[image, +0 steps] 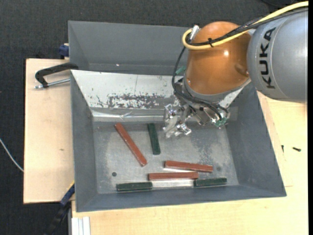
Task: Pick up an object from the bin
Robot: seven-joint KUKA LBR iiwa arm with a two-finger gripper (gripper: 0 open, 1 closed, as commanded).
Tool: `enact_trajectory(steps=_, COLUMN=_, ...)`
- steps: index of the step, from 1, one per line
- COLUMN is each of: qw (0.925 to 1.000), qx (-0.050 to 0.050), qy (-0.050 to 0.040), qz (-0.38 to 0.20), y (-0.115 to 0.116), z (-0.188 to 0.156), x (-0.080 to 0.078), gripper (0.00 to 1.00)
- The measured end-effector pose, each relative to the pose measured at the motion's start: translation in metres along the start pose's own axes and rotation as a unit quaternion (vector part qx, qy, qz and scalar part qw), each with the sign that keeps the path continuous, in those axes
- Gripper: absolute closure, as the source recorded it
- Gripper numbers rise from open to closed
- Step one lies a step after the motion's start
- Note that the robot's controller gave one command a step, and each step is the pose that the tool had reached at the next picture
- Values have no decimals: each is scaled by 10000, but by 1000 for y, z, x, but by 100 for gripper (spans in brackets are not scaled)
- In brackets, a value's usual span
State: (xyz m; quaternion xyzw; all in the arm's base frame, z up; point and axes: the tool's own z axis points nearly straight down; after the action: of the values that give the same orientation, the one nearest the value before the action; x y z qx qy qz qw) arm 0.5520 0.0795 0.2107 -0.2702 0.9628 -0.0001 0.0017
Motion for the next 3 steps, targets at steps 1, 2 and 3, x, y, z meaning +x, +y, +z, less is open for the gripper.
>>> enact_trajectory(steps=1, qw=9991, qx=-9, qy=1, qz=-435, y=9, z=53, x=17, gripper=0)
enact_trajectory(steps=2, qw=9991, qx=-10, qy=0, qz=-434, y=9, z=53, x=17, gripper=0)
enact_trajectory(steps=3, qw=9976, qx=13, qy=-37, qz=-688, y=-7, z=84, x=-16, gripper=0)
